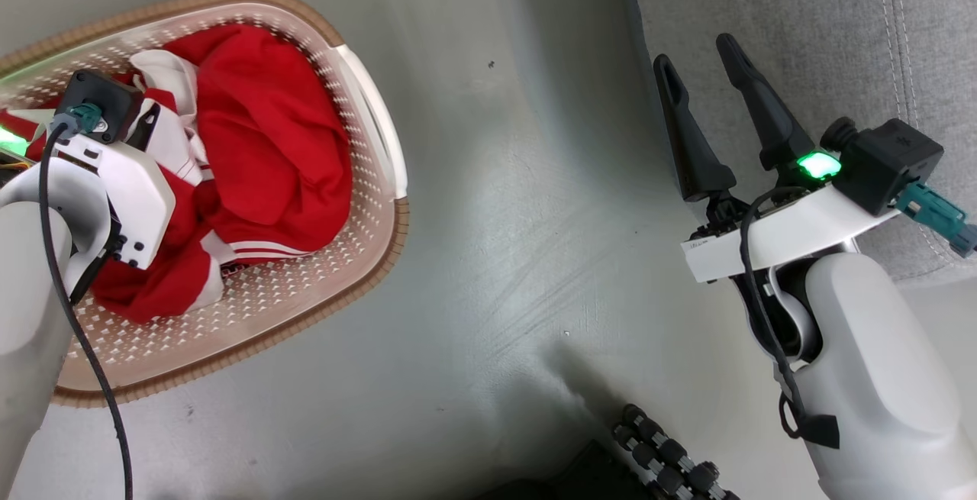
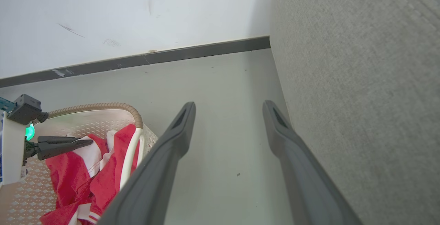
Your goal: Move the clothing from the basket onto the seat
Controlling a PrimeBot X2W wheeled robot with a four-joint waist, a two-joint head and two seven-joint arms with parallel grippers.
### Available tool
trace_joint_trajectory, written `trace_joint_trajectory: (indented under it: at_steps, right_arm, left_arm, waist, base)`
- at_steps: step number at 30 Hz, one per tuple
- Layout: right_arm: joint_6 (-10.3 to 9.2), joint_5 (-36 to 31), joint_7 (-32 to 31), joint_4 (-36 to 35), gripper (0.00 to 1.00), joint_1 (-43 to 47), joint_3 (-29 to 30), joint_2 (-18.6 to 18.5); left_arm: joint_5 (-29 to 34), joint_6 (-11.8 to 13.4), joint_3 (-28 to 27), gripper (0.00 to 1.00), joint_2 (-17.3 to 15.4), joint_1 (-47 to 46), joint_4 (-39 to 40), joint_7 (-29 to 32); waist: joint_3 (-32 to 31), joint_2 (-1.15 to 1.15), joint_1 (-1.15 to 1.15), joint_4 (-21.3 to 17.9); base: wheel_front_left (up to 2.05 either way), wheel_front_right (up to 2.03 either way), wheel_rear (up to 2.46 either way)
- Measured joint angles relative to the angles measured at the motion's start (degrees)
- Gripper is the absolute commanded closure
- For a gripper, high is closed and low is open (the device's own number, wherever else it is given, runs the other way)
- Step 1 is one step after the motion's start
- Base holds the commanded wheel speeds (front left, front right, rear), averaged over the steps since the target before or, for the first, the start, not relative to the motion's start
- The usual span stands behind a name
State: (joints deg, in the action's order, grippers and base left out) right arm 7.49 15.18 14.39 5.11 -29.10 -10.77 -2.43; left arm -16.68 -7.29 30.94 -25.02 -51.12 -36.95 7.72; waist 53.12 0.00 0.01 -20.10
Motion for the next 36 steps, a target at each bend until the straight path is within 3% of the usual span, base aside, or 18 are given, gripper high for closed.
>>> trace_joint_trajectory:
  at_steps: [18,36]
  right_arm:
    - [0.0,-4.5,0.2,2.7,0.0,-2.2,-0.8,-0.1]
    - [0.0,-8.9,0.2,3.6,0.0,0.7,-1.9,-0.3]
  left_arm:
    - [-5.7,0.0,-3.3,1.0,2.9,4.5,4.6,-8.7]
    - [-10.1,0.0,-4.2,1.0,5.4,11.2,10.8,-16.2]
  waist:
    - [-5.5,0.0,0.0,4.6]
    - [-15.8,0.0,0.0,9.6]
  base:
    - [0.0,0.0,0.0]
    - [0.0,0.0,0.0]
